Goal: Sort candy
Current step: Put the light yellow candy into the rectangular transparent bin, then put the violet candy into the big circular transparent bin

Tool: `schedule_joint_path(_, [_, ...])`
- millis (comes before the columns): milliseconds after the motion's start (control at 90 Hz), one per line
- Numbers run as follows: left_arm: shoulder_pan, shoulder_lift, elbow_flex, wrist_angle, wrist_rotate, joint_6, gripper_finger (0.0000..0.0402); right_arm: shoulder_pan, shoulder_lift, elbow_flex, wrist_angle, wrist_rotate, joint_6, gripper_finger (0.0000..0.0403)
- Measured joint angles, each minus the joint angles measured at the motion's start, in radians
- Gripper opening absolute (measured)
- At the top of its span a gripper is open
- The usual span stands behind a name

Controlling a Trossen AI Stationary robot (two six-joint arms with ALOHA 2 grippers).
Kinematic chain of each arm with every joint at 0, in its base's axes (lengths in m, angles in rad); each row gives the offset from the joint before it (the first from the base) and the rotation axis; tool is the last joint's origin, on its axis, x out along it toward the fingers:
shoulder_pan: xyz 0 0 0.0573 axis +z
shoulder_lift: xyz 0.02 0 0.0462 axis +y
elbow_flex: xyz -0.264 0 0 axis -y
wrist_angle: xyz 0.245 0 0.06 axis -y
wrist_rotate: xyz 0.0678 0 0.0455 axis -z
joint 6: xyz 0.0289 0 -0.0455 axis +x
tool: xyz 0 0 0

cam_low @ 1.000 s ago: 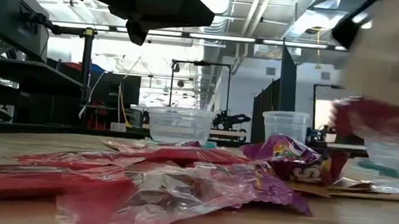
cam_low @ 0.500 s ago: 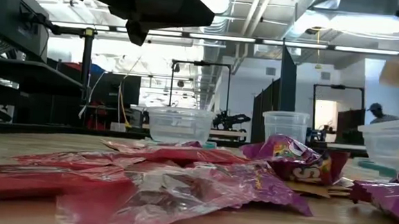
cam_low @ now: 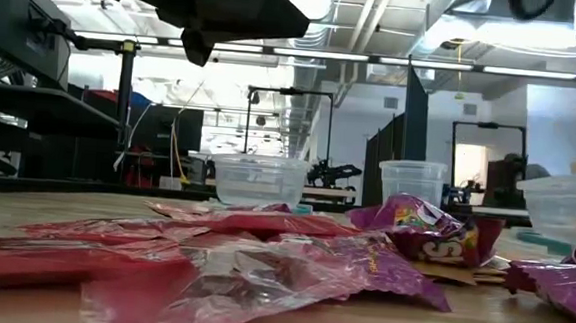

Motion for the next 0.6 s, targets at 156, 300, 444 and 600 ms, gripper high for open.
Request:
schedule_joint_path(156, [0.000, 0.000, 0.000, 0.000, 0.000, 0.000, 0.0000, 0.006, -0.006, 0.000, 0.023, -0.006, 0.000, 0.0100])
schedule_joint_path(300, [0.000, 0.000, 0.000, 0.000, 0.000, 0.000, 0.0000, 0.032, -0.034, -0.001, 0.030, -0.002, 0.001, 0.0163])
schedule_joint_path(444, [0.000, 0.000, 0.000, 0.000, 0.000, 0.000, 0.0000, 0.093, -0.058, -0.001, 0.090, 0.117, 0.066, 0.0204])
schedule_joint_path(600, [0.000, 0.000, 0.000, 0.000, 0.000, 0.000, 0.0000, 0.150, -0.049, -0.001, 0.184, 0.307, 0.091, 0.0219])
